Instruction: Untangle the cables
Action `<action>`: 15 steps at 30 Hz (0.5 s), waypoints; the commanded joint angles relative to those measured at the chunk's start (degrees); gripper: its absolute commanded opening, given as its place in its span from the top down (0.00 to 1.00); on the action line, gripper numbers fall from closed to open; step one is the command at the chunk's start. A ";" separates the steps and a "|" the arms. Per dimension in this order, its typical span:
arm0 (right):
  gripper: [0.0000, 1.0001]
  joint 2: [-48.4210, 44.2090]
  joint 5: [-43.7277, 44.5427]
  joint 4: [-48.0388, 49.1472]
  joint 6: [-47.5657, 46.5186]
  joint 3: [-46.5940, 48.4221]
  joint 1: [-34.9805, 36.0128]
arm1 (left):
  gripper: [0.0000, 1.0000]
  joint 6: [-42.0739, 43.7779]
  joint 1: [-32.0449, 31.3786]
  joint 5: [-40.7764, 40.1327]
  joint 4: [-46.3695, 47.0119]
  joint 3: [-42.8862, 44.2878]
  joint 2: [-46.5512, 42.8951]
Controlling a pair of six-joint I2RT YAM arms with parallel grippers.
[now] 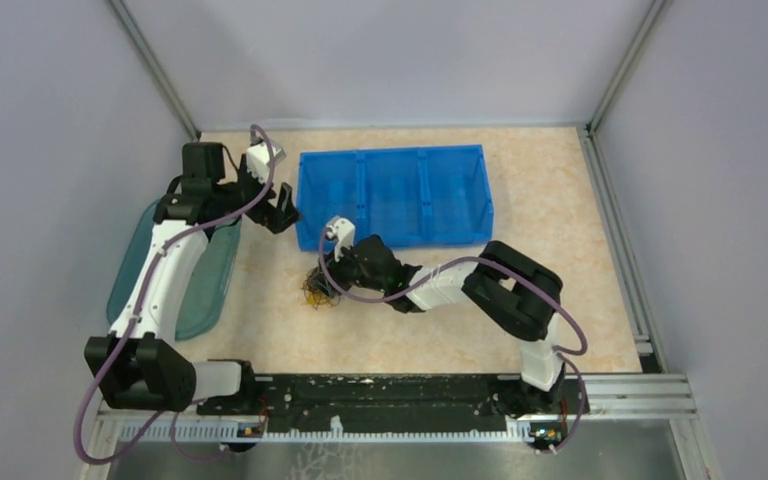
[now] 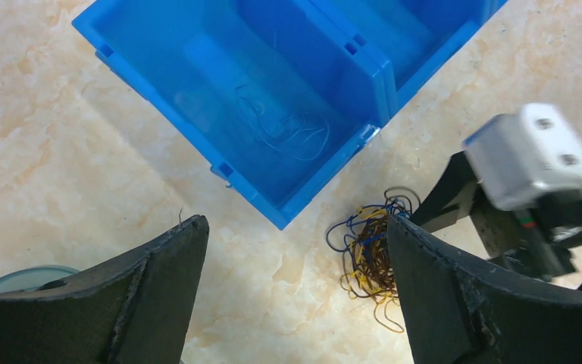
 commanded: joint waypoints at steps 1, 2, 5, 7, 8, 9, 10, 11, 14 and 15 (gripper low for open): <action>0.64 1.94 -4.97 2.09 2.07 1.31 -0.11 | 0.08 0.74 0.47 3.96 -1.26 -0.92 -2.57; 0.70 1.39 -5.03 2.75 2.26 0.04 0.01 | 0.09 0.71 0.48 4.25 -1.25 -1.02 -2.87; 0.85 -2.43 -4.88 5.37 2.73 -5.66 0.22 | 0.10 1.11 0.41 5.26 -1.15 -1.43 -3.18; 0.93 -6.18 -4.09 6.41 3.16 -9.96 0.21 | 0.12 1.53 0.43 6.25 -1.13 -1.82 -3.30; 0.96 -8.35 -3.81 6.76 3.27 -12.13 0.21 | 0.12 1.88 0.41 6.76 -1.11 -2.18 -3.43; 0.98 -10.29 -3.62 6.90 3.42 -13.92 0.22 | 0.13 2.47 0.36 7.45 -1.32 -2.59 -3.59; 0.99 -12.17 -3.45 6.85 3.50 -15.69 0.21 | 0.13 3.33 0.35 8.62 -1.93 -2.95 -3.69; 1.00 -14.25 -3.38 6.64 3.67 -17.27 0.21 | 0.14 4.62 0.36 9.61 -2.84 -3.36 -3.85; 1.00 -20.17 -3.53 6.17 4.15 -21.52 0.21 | 0.15 7.25 -0.35 11.93 -5.26 -4.63 -4.51; 1.00 -21.45 -3.19 5.84 4.32 -22.47 0.26 | 0.15 8.29 -0.75 12.57 -6.17 -5.16 -4.80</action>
